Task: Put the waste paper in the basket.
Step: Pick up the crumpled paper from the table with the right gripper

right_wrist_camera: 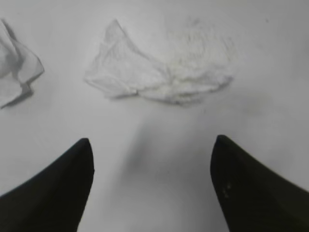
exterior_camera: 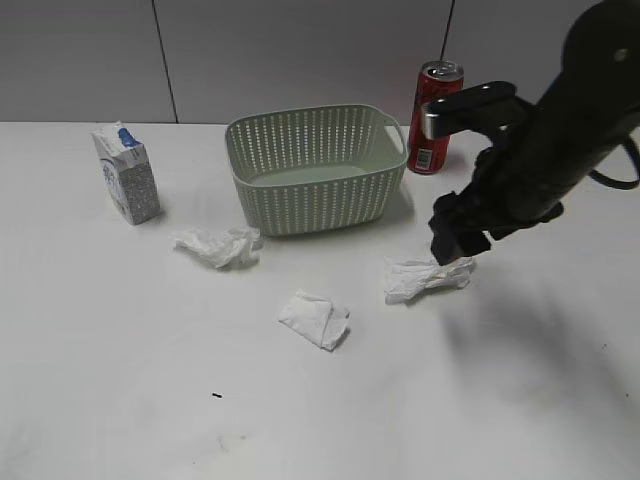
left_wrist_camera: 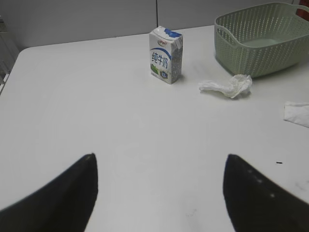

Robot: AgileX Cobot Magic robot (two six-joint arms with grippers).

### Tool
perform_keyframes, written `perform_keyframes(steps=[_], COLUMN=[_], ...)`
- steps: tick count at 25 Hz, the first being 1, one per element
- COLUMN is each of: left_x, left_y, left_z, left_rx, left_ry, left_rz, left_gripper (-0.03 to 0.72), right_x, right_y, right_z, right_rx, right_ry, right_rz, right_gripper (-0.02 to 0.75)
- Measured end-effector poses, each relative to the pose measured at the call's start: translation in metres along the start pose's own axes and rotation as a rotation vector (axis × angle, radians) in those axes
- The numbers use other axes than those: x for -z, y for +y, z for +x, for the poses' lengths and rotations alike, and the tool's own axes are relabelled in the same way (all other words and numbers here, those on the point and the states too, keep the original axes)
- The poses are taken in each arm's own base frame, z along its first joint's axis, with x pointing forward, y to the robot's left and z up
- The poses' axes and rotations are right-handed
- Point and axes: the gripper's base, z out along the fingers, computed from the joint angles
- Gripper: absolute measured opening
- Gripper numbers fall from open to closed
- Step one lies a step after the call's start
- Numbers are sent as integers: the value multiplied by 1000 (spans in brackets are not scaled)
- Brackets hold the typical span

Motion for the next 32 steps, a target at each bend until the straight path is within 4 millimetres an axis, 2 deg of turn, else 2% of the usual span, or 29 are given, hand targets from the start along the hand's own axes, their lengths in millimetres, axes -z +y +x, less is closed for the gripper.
perform_keyframes(steps=[3,7,16,20,22,23,27,28,32], left_x=[0,0,0,0,0,0,0,0,0], left_y=[0,0,0,0,0,0,0,0,0], left_z=[0,0,0,0,0,0,0,0,0], left_rx=[0,0,0,0,0,0,0,0,0], left_ry=[0,0,0,0,0,0,0,0,0], left_rz=[0,0,0,0,0,0,0,0,0], left_gripper=[593,591,591,590,587,585,584,584,577], right_x=[-25,-51,-111,-115,-116,-116,-116,-116,-108], right_y=[9,8,5,5,5,5,5,6,8], right_z=[-17,-30,-19,-20,-21,-22,-20,-19,-15], right_rx=[52,72,61,58,58,58,57,51,14], right_ry=[-23,-55,37,32,29,28,57,67,118], right_rz=[9,24,35,35,35,35,34,31,6], right_gripper=[571,571,571,556,489,426,99,67,66])
